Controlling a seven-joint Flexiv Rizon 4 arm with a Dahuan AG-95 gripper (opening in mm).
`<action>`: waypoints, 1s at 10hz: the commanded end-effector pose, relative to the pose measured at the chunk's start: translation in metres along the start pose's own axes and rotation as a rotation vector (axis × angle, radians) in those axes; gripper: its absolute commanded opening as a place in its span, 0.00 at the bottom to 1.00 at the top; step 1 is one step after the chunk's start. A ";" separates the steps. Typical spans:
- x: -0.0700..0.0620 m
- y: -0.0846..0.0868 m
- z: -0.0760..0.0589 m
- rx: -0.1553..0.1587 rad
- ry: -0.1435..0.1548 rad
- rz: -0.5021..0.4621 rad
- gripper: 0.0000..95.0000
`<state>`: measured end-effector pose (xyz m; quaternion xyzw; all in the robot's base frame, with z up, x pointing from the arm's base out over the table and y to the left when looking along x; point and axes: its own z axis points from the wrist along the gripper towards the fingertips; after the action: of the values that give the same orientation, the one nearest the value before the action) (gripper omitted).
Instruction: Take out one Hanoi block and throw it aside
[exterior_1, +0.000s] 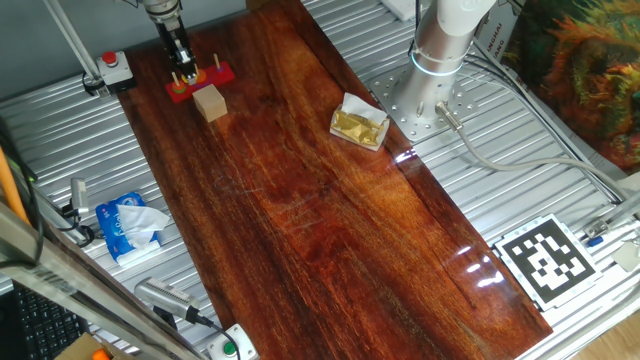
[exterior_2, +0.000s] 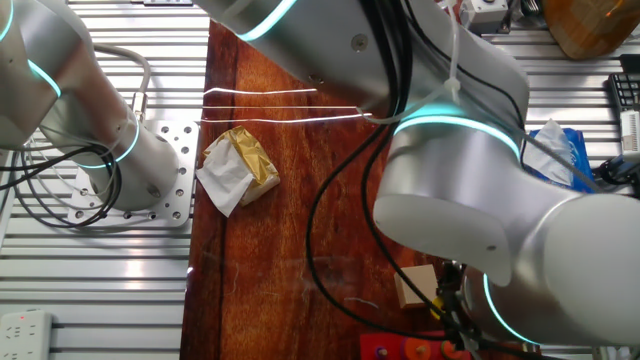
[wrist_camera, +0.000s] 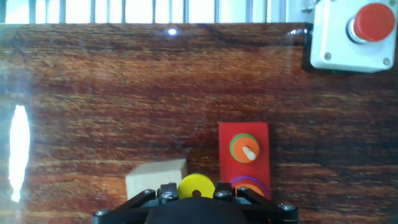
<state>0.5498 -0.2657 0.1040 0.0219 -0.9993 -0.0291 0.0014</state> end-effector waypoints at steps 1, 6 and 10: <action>-0.004 0.003 -0.003 0.004 0.001 0.008 0.20; -0.014 0.011 -0.006 0.005 0.004 0.013 0.20; -0.014 0.011 -0.002 0.005 0.008 0.015 0.20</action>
<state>0.5630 -0.2546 0.1062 0.0143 -0.9996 -0.0254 0.0047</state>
